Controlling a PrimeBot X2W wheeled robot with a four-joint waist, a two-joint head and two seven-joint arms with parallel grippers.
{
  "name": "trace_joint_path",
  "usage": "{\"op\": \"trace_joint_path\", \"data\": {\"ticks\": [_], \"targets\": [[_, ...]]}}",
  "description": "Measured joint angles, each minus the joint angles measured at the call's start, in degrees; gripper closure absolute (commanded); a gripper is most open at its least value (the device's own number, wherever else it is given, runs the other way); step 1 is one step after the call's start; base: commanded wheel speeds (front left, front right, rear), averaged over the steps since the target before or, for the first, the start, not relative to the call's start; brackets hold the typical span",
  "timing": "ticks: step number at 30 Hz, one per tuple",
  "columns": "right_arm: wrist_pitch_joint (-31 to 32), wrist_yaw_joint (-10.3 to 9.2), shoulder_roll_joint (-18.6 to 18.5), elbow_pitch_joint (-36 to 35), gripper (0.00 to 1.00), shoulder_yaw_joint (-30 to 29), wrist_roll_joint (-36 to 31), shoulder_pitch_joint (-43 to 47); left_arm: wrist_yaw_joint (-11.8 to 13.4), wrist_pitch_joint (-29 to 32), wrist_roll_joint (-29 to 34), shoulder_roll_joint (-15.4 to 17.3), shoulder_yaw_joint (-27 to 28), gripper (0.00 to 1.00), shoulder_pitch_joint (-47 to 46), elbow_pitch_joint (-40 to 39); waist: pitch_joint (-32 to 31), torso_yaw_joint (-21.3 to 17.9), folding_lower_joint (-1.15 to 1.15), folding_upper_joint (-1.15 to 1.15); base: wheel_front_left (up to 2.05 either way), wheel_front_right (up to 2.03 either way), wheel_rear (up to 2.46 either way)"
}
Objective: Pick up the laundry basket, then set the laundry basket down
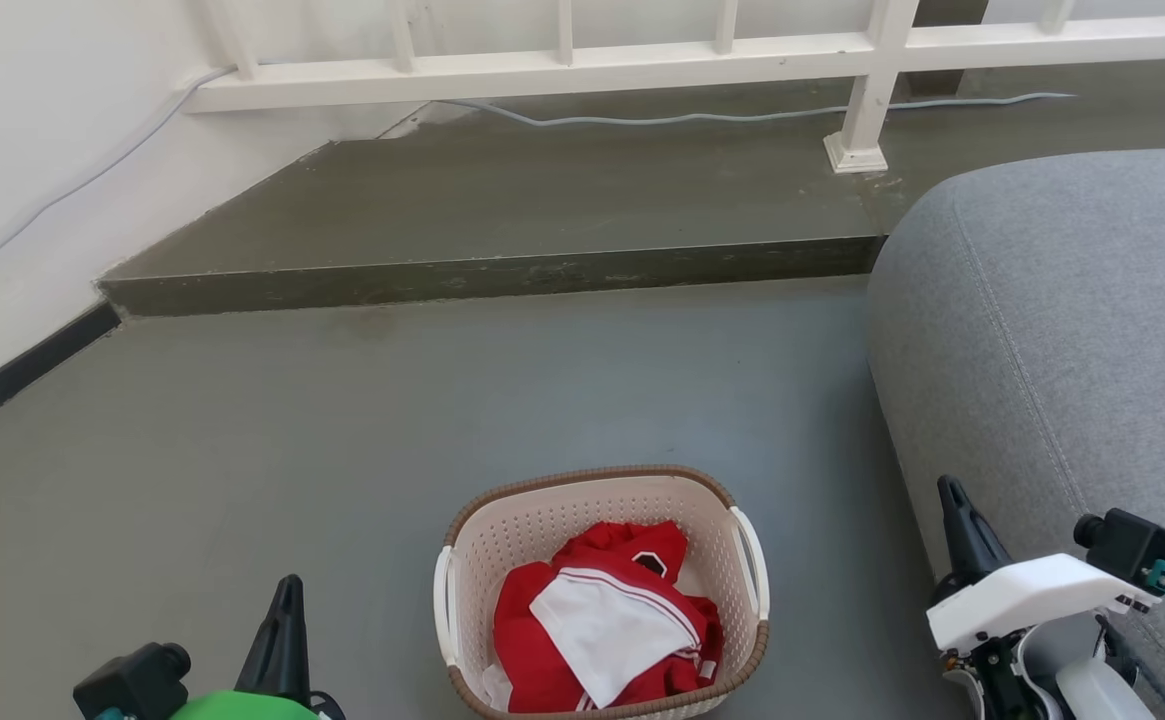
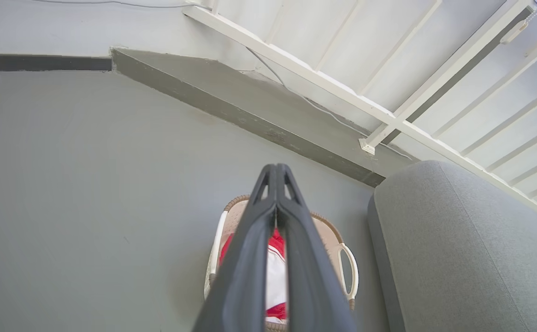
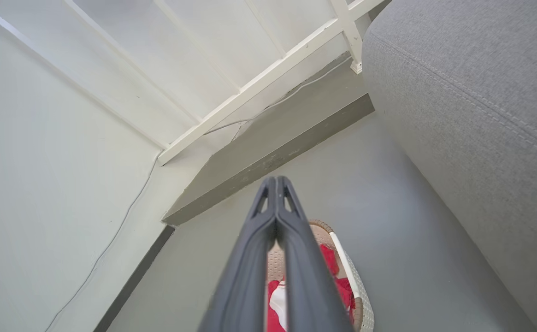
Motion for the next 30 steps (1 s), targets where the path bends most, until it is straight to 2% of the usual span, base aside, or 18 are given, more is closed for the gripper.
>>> {"op": "trace_joint_path", "data": {"ticks": [30], "targets": [[5.91,3.90,1.16,-0.05,1.00,-7.77,22.99,-1.58,-4.95,3.23,-26.66,1.22,3.98,1.00,-5.47,6.13,0.00,1.00,0.00,0.00,0.00,0.00,0.00]]}}
